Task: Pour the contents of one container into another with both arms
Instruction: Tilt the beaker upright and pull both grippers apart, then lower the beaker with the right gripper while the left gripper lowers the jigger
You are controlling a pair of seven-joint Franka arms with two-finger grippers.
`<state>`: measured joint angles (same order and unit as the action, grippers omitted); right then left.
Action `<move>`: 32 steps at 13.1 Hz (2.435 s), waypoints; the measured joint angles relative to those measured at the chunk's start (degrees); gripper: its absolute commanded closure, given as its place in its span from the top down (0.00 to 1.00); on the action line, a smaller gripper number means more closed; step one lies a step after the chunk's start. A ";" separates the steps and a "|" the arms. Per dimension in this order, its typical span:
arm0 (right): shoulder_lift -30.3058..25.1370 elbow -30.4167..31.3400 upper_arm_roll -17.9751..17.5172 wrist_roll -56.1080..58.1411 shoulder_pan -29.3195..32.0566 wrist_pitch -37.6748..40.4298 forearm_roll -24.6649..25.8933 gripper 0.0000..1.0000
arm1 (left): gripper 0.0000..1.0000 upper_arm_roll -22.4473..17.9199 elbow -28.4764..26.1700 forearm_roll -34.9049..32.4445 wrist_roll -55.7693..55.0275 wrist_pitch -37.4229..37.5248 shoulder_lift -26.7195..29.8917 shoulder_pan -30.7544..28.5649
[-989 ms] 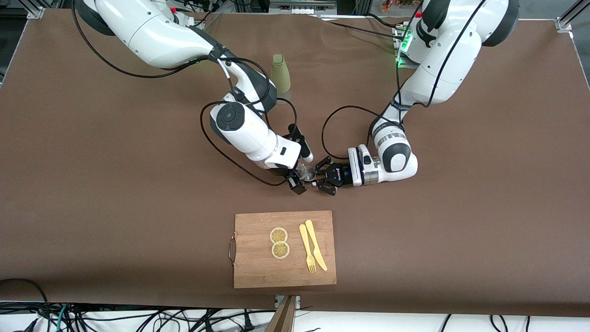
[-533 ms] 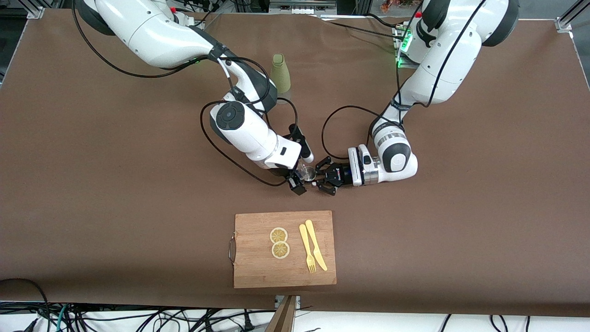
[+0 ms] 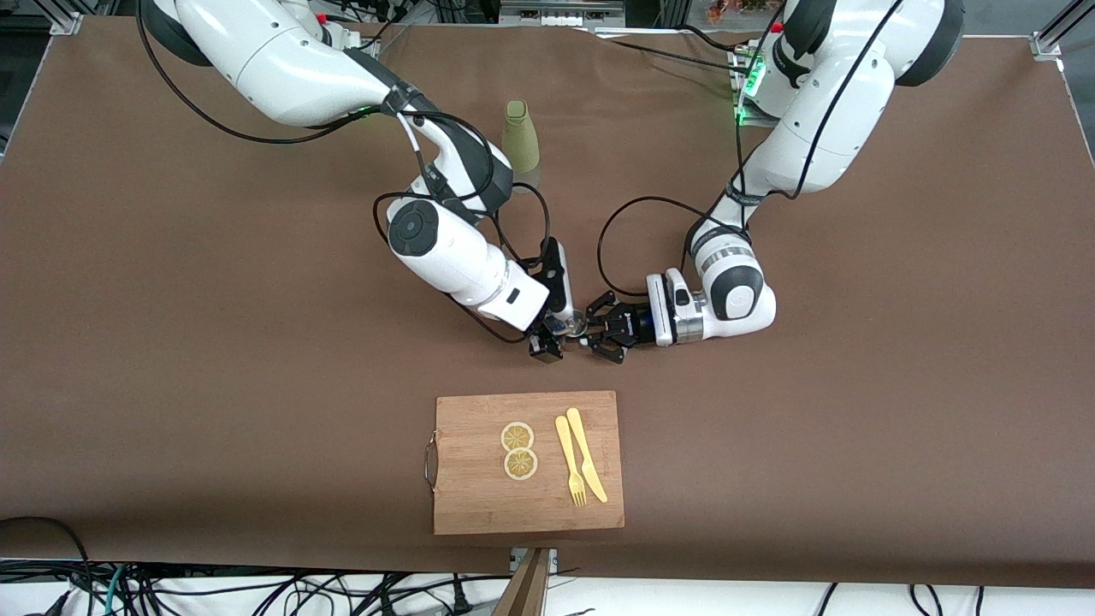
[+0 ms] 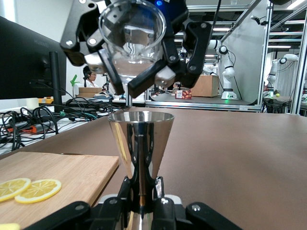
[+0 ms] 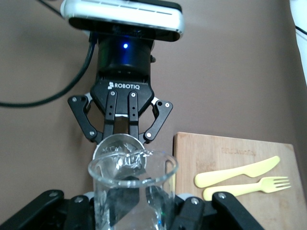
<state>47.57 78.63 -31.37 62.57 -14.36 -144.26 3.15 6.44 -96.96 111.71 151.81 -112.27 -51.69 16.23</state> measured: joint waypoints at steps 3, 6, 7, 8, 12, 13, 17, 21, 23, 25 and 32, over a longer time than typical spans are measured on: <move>0.00 0.00 0.00 -6.14 0.16 0.00 -1.76 0.00 | 0.00 -0.14 0.00 0.00 0.00 0.02 0.00 -0.59; 0.00 -0.02 -0.03 -8.01 1.75 -0.02 -6.33 0.00 | 0.00 -0.29 -0.11 -0.03 0.19 0.32 0.00 -1.02; 0.00 -0.04 -0.42 -8.01 3.14 -0.03 -7.50 0.00 | 0.00 -0.38 -0.15 -0.33 0.38 0.58 0.00 -1.43; -0.01 -0.04 -1.80 -8.00 5.44 0.01 -7.96 0.00 | 0.00 -0.45 -0.16 -1.40 0.43 0.80 0.00 -2.12; 0.00 0.18 -11.87 -5.53 19.54 6.58 -8.69 0.00 | 0.00 -0.50 -1.44 -10.12 0.44 3.59 0.85 -7.71; 0.01 0.23 -13.50 -2.39 22.80 9.44 -10.66 0.00 | 0.00 -0.53 -2.23 -13.38 0.42 5.15 1.36 -9.78; 0.34 0.45 -14.35 16.76 33.89 26.46 -25.12 0.00 | 0.00 -4.90 -3.77 -25.82 0.40 15.57 2.30 -16.83; 2.21 0.70 -14.29 28.38 43.98 39.47 -28.00 0.00 | 0.00 -14.31 -3.95 -36.42 0.47 27.85 2.38 -20.14; 3.32 0.85 -13.35 34.69 47.18 45.11 -28.02 0.00 | 0.00 -17.69 -3.98 -40.42 1.16 31.99 2.38 -21.41; 4.78 0.98 -10.49 42.17 48.96 49.30 -28.04 0.00 | 0.00 -20.59 -3.99 -43.59 2.94 35.85 2.39 -22.80; 12.67 2.70 -0.31 65.14 49.54 51.77 -28.07 0.00 | 0.00 -26.45 -4.68 -49.05 6.14 43.13 0.42 -28.02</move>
<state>60.24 81.32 -31.68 127.70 35.18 -92.49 -24.92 -20.00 -101.64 62.66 157.95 -69.14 -51.27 -11.79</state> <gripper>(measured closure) 0.877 0.793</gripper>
